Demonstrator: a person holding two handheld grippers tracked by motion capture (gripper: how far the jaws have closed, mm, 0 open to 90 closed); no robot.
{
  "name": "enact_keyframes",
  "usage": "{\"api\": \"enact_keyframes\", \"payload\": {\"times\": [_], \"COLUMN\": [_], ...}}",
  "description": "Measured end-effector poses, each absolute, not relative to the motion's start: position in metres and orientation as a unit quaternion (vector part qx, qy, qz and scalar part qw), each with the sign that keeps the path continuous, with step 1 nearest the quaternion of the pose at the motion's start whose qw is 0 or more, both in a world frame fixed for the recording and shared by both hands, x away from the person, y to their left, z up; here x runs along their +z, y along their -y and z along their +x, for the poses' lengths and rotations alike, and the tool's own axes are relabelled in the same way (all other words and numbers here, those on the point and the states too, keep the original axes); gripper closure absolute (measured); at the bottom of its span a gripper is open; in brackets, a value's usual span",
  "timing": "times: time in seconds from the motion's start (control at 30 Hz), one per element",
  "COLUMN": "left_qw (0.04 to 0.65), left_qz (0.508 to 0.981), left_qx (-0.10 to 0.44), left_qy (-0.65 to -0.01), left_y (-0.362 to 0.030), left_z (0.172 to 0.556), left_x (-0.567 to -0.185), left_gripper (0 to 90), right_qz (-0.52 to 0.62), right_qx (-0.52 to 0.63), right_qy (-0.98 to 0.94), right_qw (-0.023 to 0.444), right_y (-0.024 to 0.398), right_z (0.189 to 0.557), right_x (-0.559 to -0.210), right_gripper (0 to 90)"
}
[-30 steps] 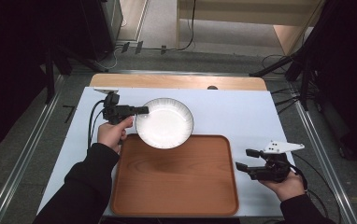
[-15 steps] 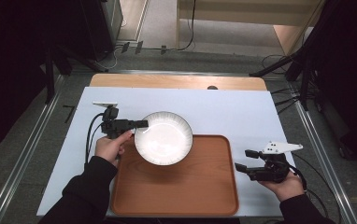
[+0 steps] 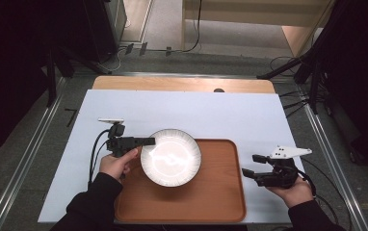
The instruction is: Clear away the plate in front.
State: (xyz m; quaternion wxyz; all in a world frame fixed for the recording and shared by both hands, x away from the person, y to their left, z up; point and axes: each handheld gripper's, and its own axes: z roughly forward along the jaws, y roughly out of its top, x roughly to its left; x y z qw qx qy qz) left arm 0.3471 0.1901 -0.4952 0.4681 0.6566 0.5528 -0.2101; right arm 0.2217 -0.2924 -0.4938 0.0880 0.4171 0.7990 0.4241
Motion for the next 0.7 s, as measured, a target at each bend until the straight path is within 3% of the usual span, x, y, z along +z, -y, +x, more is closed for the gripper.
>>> {"api": "enact_keyframes", "payload": {"times": [0.7], "left_qw": [0.465], "left_qz": [0.642], "left_qx": [-0.207], "left_qy": [-0.574], "left_y": [-0.201], "left_z": [0.317], "left_x": [-0.509], "left_gripper": [78.4], "right_qz": [0.414], "right_qx": [0.421], "right_qy": [-0.803], "right_qw": [0.086], "right_y": [0.29], "right_z": [0.222], "right_x": [-0.494], "right_gripper": [29.0]}}
